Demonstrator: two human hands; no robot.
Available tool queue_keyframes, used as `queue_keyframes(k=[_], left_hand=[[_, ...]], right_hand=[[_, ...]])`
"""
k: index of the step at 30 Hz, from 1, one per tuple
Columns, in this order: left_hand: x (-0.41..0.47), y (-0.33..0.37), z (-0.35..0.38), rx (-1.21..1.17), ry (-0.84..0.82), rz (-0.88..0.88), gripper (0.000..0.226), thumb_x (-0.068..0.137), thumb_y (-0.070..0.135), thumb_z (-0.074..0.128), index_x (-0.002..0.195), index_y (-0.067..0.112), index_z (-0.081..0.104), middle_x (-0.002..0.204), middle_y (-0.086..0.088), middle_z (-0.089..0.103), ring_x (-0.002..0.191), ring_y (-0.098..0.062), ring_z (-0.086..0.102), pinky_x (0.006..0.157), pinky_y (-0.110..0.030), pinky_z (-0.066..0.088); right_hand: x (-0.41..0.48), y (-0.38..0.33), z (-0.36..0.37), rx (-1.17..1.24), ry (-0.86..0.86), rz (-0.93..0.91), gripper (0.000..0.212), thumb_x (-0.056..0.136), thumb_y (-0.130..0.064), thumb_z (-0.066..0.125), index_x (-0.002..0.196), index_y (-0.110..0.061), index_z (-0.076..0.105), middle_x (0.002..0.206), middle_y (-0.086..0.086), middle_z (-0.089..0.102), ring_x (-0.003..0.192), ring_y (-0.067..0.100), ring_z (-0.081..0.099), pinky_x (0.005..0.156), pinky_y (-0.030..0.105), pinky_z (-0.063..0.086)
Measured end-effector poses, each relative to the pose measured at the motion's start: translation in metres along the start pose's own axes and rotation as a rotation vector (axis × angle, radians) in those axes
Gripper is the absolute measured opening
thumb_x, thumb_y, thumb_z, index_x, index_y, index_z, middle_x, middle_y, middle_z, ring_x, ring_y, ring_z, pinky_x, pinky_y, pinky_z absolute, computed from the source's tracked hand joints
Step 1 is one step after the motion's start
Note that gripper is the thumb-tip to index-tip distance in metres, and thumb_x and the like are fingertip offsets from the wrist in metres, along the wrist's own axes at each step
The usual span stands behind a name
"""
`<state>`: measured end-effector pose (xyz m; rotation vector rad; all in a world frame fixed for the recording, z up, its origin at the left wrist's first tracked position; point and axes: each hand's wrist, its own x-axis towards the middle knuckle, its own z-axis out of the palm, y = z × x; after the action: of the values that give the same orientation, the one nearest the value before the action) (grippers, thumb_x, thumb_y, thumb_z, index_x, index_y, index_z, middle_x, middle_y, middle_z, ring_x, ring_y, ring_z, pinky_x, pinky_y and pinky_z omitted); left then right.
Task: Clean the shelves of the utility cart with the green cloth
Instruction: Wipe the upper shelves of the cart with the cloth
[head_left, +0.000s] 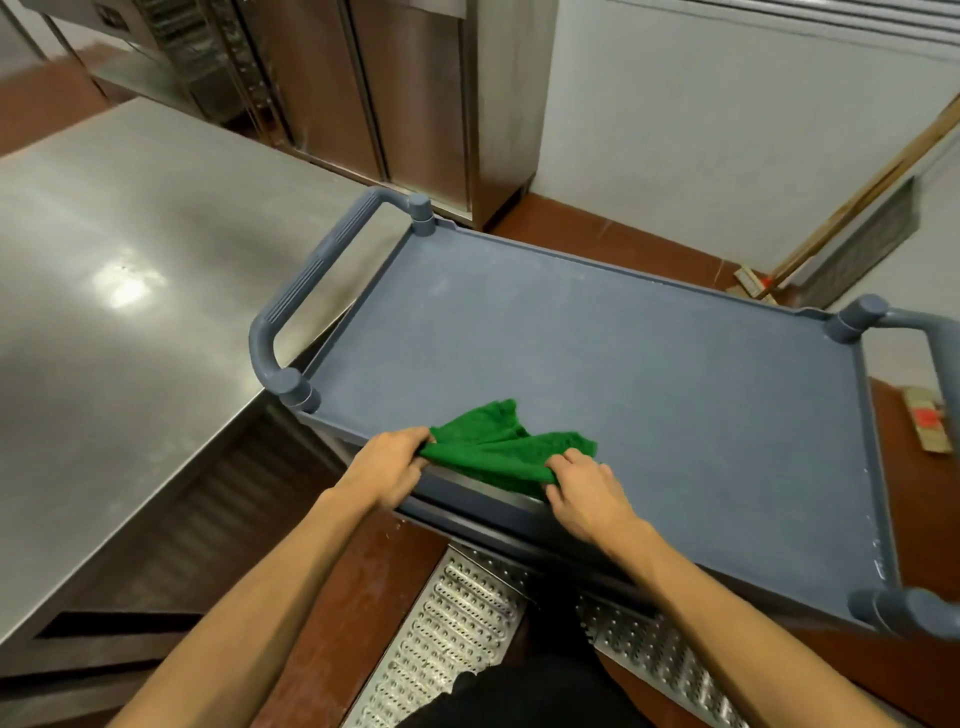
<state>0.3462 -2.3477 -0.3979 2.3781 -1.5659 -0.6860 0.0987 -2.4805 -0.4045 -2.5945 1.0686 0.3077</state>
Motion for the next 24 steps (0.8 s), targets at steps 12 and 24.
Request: queue_keyframes(k=[12,24], left_hand=[[-0.031,0.025,-0.043,-0.257,0.071,0.182,0.023,0.094,0.036,0.051,0.088,0.016,0.06,0.076,-0.002,0.063,0.074,-0.018,0.058,0.072,-0.039,0.044],[-0.063,0.067,-0.049,-0.619,-0.156,-0.16,0.09,0.075,0.09,0.042,0.084,0.008,0.076,0.094,-0.013,0.077,0.096,-0.026,0.072,0.101,-0.043,0.05]], right_hand=[[-0.067,0.005,-0.041,0.375,0.334,0.07,0.021,0.098,-0.034,0.052,0.108,-0.017,0.06,0.099,0.011,0.067,0.096,0.034,0.062,0.078,0.04,0.047],[-0.126,0.006,-0.057,0.957,0.108,0.242,0.066,0.078,-0.069,0.058,0.092,-0.006,0.072,0.095,0.017,0.073,0.087,0.025,0.071,0.088,0.043,0.051]])
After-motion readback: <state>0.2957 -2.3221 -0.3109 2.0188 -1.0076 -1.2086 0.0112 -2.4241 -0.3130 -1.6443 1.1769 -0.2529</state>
